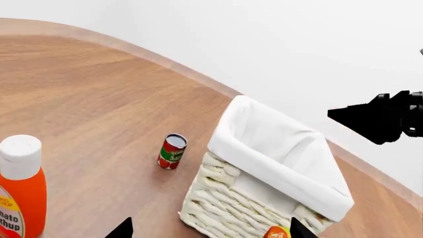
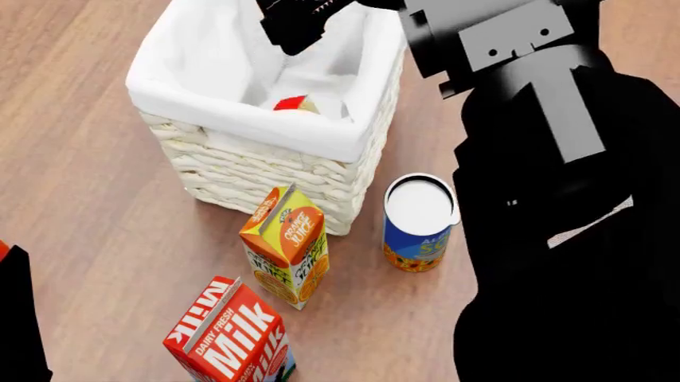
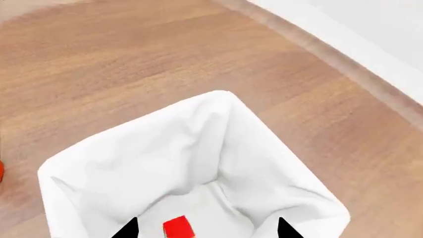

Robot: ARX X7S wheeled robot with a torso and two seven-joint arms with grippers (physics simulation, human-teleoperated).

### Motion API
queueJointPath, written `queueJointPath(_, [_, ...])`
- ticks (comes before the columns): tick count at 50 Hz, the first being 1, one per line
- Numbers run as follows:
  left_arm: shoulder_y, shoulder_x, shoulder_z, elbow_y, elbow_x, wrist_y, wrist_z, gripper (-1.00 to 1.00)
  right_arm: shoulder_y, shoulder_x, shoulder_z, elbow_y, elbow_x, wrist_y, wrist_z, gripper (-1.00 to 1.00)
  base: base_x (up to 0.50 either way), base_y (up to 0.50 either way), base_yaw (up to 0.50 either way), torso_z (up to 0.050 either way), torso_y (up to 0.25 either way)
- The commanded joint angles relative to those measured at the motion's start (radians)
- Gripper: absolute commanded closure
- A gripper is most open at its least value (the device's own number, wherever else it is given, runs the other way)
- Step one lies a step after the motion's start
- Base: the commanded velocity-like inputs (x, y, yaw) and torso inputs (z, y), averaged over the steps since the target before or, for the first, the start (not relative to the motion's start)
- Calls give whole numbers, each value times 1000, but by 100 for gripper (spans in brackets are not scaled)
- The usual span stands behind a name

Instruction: Pick up the butter and put it in the basket.

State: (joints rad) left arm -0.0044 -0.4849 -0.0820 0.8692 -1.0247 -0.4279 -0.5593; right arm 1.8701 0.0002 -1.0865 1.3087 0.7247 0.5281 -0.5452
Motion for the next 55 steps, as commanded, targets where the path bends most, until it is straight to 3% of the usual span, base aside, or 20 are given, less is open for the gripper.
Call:
queueJointPath(1, [4, -3, 0, 0, 1, 8, 4, -100, 5, 0, 203, 0, -239, -121, 63, -100, 0, 0, 0, 0, 0])
queueJointPath(21, [6, -5, 10, -14, 22, 25, 28, -100, -24, 24, 378, -16, -429, -470, 198, -100, 0, 0, 0, 0, 0])
queueJointPath(30, [2, -11, 8, -13, 12, 29, 28, -100, -236, 235, 390, -680, -373, -175, 336, -100, 0, 0, 0, 0, 0])
queueJointPath(44, [-2, -11, 16, -11, 14, 34, 29, -100, -376, 427, 431, -1194, -330, 53, 503, -100, 0, 0, 0, 0, 0])
queueJointPath(55, [-2, -16, 13, -13, 8, 41, 32, -100, -459, 553, 539, -1561, -240, 248, 661, -100, 0, 0, 0, 0, 0])
